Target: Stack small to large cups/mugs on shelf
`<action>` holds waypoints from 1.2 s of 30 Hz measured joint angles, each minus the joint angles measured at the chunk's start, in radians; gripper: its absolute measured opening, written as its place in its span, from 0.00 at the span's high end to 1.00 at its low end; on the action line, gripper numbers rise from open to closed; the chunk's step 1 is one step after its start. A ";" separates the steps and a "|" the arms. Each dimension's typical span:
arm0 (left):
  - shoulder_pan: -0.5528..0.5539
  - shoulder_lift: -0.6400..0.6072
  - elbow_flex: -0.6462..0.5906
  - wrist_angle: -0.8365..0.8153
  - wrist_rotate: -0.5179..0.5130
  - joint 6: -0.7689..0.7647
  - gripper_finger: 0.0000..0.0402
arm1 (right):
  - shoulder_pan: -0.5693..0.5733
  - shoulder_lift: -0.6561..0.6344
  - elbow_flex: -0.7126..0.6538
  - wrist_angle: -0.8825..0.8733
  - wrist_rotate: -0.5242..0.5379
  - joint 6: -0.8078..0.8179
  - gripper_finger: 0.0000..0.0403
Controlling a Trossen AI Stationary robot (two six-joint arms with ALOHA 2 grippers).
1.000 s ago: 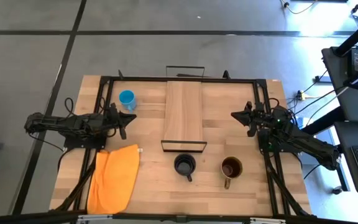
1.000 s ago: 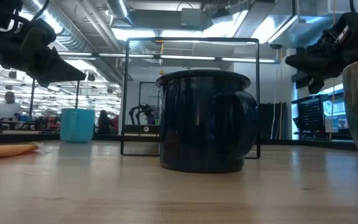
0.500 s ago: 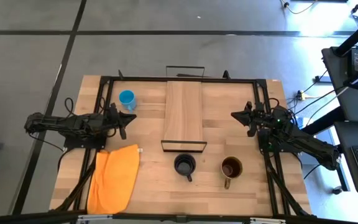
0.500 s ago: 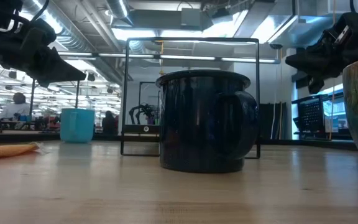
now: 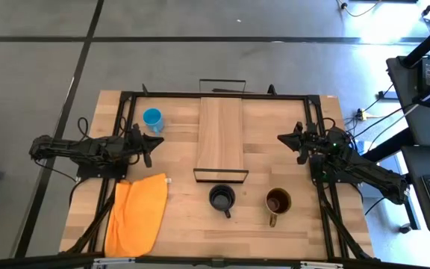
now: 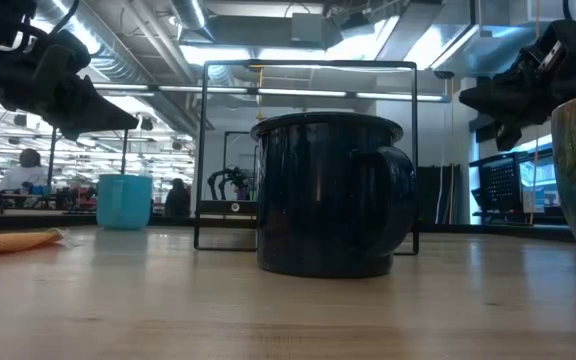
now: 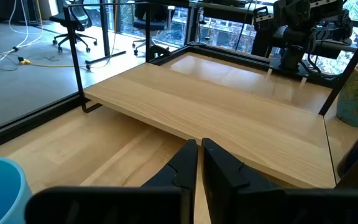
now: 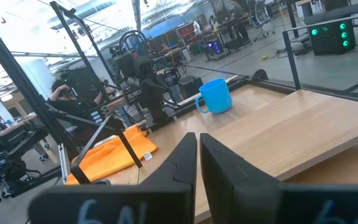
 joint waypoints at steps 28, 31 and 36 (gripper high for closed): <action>0.000 0.000 0.000 0.000 0.000 0.000 0.96 | 0.000 0.000 0.000 0.510 0.159 0.397 0.94; 0.000 0.000 0.000 0.000 0.000 0.000 0.96 | 0.000 0.000 0.000 0.507 0.159 0.329 0.94; 0.000 0.000 0.000 0.000 0.000 0.000 0.96 | 0.000 0.000 0.000 0.505 0.158 0.234 0.94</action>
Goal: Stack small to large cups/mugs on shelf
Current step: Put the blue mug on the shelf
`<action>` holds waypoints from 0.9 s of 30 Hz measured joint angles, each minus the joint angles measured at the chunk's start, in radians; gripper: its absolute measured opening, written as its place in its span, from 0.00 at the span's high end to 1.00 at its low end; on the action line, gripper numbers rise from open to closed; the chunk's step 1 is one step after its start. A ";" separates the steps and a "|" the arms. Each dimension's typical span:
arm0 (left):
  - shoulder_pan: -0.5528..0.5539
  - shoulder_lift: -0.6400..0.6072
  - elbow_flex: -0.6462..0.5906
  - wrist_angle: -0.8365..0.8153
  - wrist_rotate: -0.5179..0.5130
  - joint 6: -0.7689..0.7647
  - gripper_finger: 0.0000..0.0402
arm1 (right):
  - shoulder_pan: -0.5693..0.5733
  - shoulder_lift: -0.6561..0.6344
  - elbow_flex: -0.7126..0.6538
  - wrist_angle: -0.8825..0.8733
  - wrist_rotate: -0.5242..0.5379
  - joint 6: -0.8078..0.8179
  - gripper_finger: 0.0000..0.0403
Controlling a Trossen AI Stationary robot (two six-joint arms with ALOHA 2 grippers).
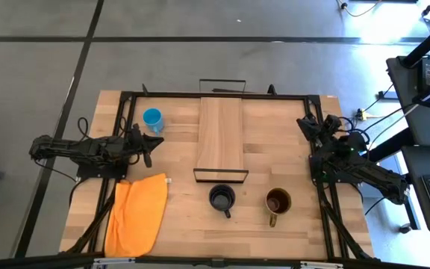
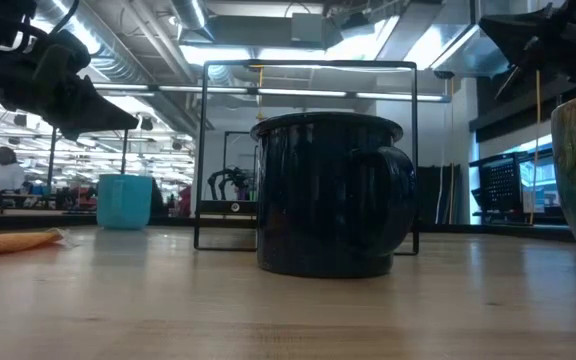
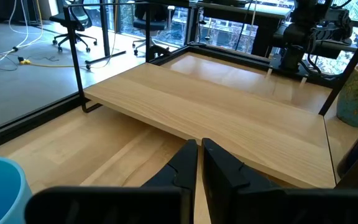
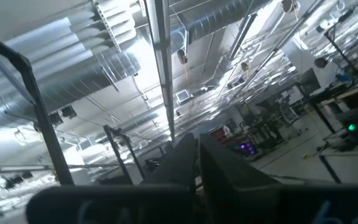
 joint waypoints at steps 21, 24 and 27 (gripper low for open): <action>0.000 0.000 0.000 0.000 0.000 0.000 0.96 | 0.000 0.000 0.000 -0.011 -0.001 0.000 0.94; 0.000 0.000 0.000 0.000 0.000 0.000 0.96 | 0.000 0.000 0.000 -0.016 -0.001 -0.001 0.94; 0.000 0.000 0.000 0.000 0.000 0.000 0.96 | 0.000 0.000 0.000 -0.035 -0.001 -0.002 0.94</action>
